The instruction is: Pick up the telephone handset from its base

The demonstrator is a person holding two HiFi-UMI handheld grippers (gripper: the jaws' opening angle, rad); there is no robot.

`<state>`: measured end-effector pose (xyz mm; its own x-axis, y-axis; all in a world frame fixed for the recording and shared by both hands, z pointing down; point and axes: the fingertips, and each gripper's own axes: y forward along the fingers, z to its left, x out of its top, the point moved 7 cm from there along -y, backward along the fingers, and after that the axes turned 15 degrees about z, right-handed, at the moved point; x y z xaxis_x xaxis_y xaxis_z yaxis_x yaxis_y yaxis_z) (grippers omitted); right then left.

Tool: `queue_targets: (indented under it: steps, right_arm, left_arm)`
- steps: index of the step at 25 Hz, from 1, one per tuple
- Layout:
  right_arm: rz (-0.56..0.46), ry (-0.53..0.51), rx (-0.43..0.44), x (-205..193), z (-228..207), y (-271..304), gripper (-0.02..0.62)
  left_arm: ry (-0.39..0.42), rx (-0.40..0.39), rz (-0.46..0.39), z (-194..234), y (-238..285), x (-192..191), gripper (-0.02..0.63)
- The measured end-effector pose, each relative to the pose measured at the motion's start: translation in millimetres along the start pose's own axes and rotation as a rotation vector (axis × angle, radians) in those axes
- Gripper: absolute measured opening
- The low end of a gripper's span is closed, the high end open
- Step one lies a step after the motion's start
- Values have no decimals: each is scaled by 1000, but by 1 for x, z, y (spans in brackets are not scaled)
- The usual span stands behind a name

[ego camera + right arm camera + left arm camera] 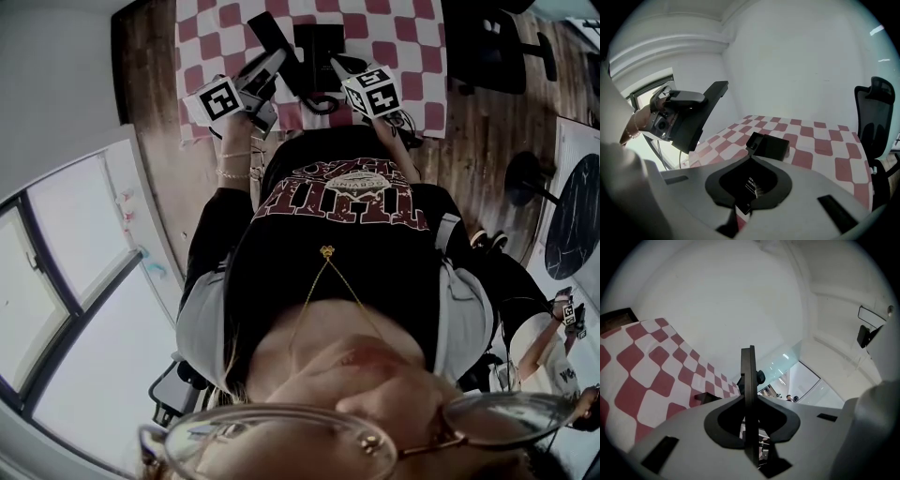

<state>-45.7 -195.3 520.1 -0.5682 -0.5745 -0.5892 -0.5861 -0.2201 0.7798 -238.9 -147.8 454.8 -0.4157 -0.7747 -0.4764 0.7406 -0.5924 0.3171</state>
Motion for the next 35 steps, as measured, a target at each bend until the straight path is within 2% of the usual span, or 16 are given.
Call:
queue_targets:
  steps: [22, 35]
  right_arm:
    - [0, -44, 40, 3, 8, 6, 20]
    - [-11, -36, 44, 4, 4, 4, 20]
  left_arm:
    - [38, -61, -106, -39, -25, 11, 81]
    - [61, -77, -119, -54, -26, 15, 81]
